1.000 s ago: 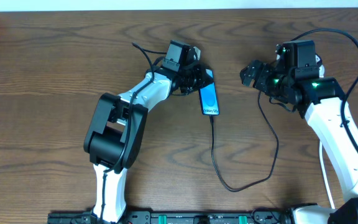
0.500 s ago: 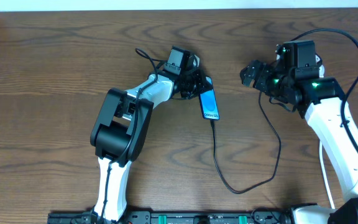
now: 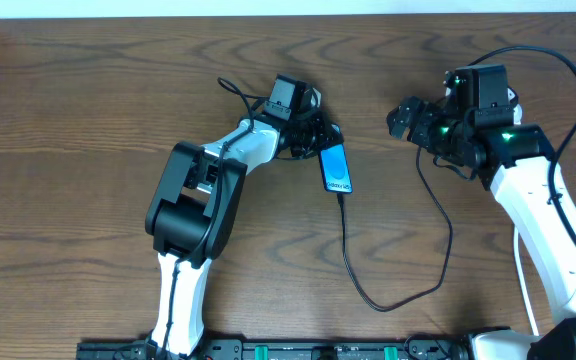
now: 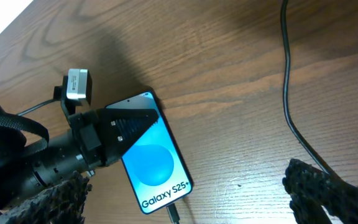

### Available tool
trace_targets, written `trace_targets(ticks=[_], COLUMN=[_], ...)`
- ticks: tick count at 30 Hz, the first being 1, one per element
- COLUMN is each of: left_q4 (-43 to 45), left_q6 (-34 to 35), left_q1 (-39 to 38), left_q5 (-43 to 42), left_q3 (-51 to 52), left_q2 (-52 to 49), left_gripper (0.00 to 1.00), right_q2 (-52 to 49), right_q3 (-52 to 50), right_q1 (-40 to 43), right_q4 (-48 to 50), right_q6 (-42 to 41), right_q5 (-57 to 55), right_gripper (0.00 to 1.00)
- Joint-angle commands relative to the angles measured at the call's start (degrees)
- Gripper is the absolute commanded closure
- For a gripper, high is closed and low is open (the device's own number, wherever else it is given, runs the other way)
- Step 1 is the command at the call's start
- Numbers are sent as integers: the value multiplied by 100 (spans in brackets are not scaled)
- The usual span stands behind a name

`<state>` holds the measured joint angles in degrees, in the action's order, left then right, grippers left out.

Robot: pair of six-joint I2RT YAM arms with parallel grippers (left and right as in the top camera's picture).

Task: Plug charger to phone and switch on socket
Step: 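Lower the phone flat onto the table with the left gripper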

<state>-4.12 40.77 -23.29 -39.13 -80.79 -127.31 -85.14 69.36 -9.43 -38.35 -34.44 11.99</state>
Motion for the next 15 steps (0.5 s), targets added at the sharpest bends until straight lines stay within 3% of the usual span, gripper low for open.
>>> trace_targets(ticks=[1, 4, 9, 11, 12, 15], left_q4=[7, -11, -101, -153, -175, -245], left_q6=[4, 4, 13, 11, 9, 11], left_q1=[7, 7, 7, 7, 7, 7], left_q5=[-90, -90, -87, -74, -63, -22], left_q3=[-42, -42, -42, -44, -44, -44], left_q2=[31, 31, 31, 31, 31, 31], left_gripper=[78, 71, 70, 64, 60, 29], right_q2=[90, 90, 90, 90, 90, 90], right_q3=[37, 37, 37, 37, 37, 37], right_q1=[-4, -4, -4, -4, -4, -4], right_q4=[-11, -13, -11, -11, -9, -9], right_q6=[85, 85, 85, 85, 87, 85], right_q5=[-52, -52, -52, -52, -52, -52], right_gripper=[1, 1, 1, 1, 1, 1])
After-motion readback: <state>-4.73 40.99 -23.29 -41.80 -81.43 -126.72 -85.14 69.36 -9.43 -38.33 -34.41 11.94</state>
